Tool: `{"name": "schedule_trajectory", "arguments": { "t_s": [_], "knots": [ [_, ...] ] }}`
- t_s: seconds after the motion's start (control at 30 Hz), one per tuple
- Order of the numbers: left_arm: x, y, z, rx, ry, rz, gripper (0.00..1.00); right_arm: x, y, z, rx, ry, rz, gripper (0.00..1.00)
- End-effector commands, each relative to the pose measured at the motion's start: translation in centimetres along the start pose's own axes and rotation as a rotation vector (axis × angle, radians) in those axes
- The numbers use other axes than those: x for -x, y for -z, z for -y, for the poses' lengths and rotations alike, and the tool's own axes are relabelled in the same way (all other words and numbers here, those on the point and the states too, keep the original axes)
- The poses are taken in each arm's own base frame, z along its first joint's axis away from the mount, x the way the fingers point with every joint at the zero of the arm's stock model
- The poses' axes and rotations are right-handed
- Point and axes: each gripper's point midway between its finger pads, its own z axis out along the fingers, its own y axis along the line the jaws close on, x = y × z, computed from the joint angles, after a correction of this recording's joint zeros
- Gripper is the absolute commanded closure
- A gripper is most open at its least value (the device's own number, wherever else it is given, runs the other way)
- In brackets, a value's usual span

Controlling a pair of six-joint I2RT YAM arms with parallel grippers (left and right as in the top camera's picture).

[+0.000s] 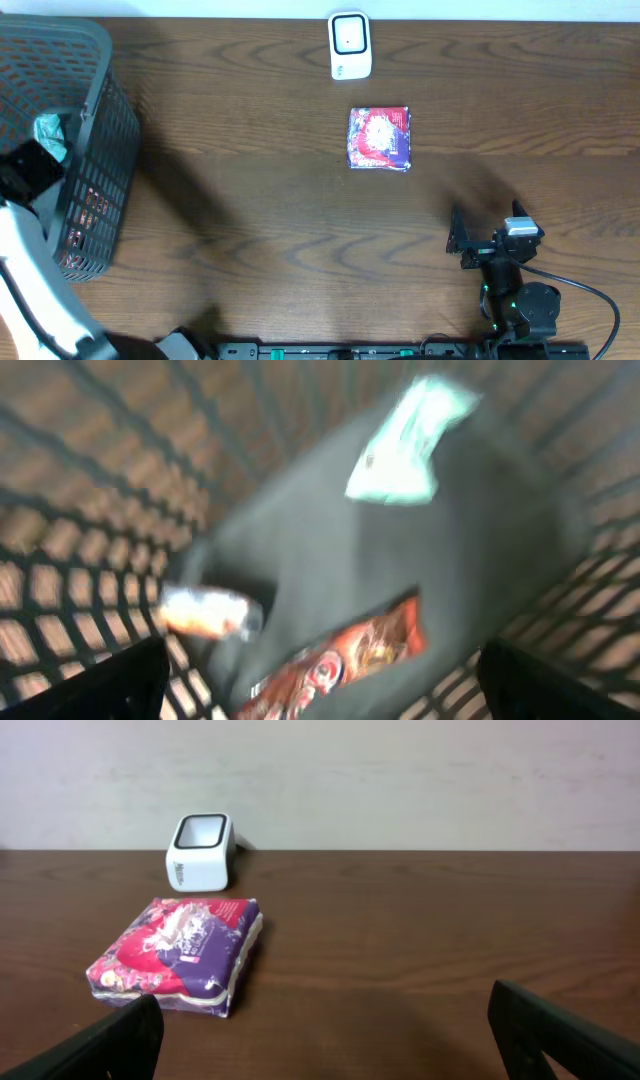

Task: Scan the item barcode
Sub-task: 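Return the left gripper to the basket, then grasp the orange Kleenex tissue pack in the basket with the left gripper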

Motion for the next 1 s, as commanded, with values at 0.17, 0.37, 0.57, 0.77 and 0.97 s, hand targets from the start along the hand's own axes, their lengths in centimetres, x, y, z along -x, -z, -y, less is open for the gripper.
{"name": "schedule_trajectory", "arguments": {
  "t_s": [0.17,0.37,0.57,0.77,0.97],
  "knots": [
    [-2.8,-5.0,0.3,0.017,-0.002,-0.169,0.02,-0.1,0.0,0.1,-0.002,-0.015,0.002,0.01],
    [-4.1,-6.4,0.3,0.022,-0.002,-0.234,0.02,-0.1,0.0,0.1,-0.002,-0.015,0.002,0.01],
    [-4.1,-7.0,-1.3,0.054,0.119,-0.239,0.02,-0.1,0.0,0.1,-0.002,-0.015,0.002,0.01],
    [-4.1,-7.2,-5.1,0.174,0.168,-0.232,0.02,-0.1,0.0,0.1,-0.002,-0.015,0.002,0.01],
    [-5.4,-8.7,-6.8,0.213,0.281,-0.277,0.02,-0.1,0.0,0.1,-0.002,-0.015,0.002,0.01]
  ]
}}
